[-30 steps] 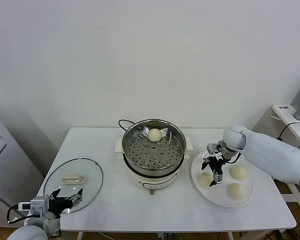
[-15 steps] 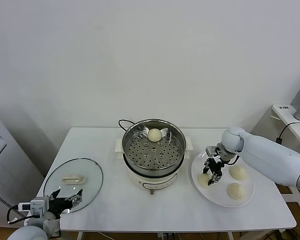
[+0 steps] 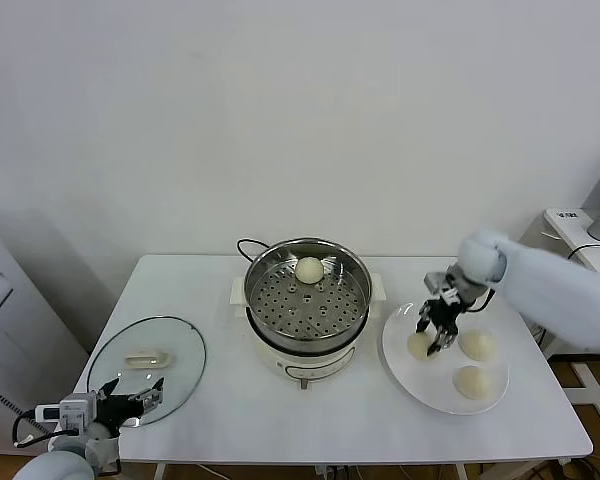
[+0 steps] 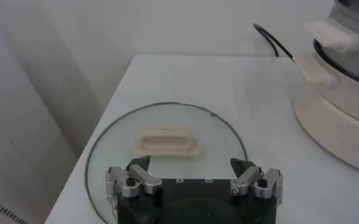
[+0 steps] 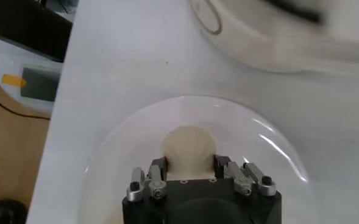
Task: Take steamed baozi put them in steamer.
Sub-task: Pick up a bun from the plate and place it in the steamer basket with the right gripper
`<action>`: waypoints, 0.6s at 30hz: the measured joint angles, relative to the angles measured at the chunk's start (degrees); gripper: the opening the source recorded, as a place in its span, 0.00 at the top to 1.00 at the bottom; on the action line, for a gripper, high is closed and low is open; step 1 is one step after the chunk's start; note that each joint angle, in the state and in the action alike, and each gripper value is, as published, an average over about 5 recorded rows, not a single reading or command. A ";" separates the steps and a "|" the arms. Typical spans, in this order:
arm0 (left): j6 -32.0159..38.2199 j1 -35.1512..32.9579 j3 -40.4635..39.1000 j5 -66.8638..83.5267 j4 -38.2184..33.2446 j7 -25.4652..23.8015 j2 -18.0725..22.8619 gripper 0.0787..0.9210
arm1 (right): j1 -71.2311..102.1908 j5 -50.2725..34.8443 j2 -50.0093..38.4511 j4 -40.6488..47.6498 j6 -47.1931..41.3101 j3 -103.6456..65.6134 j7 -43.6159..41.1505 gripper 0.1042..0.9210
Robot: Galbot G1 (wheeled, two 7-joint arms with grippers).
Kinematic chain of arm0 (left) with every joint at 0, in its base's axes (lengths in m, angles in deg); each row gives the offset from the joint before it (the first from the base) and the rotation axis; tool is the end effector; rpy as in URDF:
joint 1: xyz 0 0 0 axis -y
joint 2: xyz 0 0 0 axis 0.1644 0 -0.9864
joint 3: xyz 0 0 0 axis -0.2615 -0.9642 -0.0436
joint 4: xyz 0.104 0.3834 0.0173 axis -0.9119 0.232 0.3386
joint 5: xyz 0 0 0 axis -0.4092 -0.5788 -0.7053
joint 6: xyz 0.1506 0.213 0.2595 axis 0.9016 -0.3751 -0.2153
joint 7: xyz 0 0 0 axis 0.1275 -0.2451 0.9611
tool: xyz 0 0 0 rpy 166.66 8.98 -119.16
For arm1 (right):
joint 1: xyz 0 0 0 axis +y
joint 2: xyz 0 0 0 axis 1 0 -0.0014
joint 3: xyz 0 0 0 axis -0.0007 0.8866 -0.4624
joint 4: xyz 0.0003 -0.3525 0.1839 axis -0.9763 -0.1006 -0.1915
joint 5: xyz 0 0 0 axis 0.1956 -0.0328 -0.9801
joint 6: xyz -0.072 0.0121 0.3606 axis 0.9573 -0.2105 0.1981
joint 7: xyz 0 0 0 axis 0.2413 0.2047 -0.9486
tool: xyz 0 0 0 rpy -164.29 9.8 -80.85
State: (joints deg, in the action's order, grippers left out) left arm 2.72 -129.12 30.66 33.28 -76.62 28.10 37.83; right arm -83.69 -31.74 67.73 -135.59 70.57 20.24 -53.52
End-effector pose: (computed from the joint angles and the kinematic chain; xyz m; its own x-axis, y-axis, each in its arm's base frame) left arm 0.1930 0.1271 -0.2877 -0.8007 -0.0515 0.5968 -0.0350 0.9986 0.0393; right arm 0.5891 -0.1748 -0.1126 -0.0064 -0.2121 0.9772 -0.9770 -0.2069 -0.0513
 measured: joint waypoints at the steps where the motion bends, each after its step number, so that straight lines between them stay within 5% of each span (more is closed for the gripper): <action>1: 0.00 -0.01 0.01 0.00 -0.07 0.00 -0.04 0.12 | -1.91 -1.30 0.00 -0.49 -0.30 0.96 -0.15 0.53; 18: 0.05 0.31 -0.41 0.14 -0.61 -0.07 -0.26 0.12 | -19.68 -23.73 9.04 -2.65 -9.99 7.11 4.73 0.53</action>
State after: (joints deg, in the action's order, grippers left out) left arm 2.77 -128.80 30.26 33.42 -77.23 28.04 37.57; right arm -103.37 -55.46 76.77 -138.23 60.58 27.35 -48.78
